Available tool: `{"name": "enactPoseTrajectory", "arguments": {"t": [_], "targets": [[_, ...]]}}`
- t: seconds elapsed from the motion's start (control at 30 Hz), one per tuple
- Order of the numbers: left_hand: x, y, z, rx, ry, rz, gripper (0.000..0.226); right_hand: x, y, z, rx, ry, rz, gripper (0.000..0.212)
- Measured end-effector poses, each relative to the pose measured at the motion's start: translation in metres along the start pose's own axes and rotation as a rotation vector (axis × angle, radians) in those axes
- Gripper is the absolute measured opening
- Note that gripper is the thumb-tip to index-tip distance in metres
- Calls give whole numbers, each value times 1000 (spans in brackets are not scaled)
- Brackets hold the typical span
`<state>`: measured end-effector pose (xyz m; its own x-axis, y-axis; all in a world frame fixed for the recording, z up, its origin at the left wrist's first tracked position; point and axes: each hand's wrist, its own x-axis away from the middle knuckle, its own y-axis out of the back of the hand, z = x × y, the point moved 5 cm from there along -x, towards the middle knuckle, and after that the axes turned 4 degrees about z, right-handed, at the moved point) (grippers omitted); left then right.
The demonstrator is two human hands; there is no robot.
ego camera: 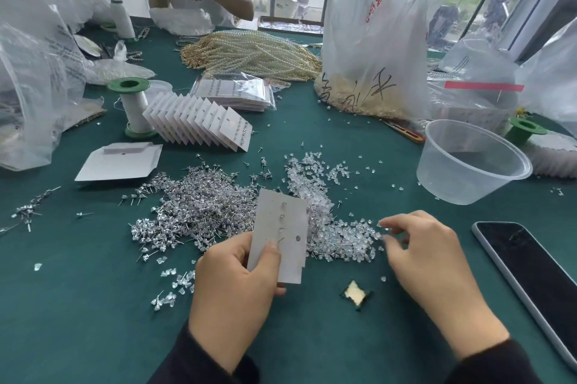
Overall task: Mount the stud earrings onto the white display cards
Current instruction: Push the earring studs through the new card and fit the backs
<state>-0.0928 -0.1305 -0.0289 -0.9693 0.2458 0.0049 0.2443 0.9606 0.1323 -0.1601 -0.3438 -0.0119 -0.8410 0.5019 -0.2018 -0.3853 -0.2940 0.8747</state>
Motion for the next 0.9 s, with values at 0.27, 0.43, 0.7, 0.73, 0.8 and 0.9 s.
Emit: {"name": "enactPoseTrajectory", "arguments": {"t": [0.27,0.43,0.7,0.73,0.8,0.9], "targets": [[-1,-2,0,-8,16,9,23,-46,-4,8,-45,93,107,14],[-2,-2,1,-24,14,5,21,-50,-22,12,1,104,106,10],[-1,-3,0,-51,-28,33,18,-50,-22,20,-109,117,119,7],[-1,-2,0,-66,-39,34,17,-47,-16,23,-192,100,100,9],[-1,-2,-1,-110,-61,31,18,-33,-2,35,-384,111,47,13],[-1,-2,-3,-161,-103,9,21,7,10,68,-582,322,-8,11]]}}
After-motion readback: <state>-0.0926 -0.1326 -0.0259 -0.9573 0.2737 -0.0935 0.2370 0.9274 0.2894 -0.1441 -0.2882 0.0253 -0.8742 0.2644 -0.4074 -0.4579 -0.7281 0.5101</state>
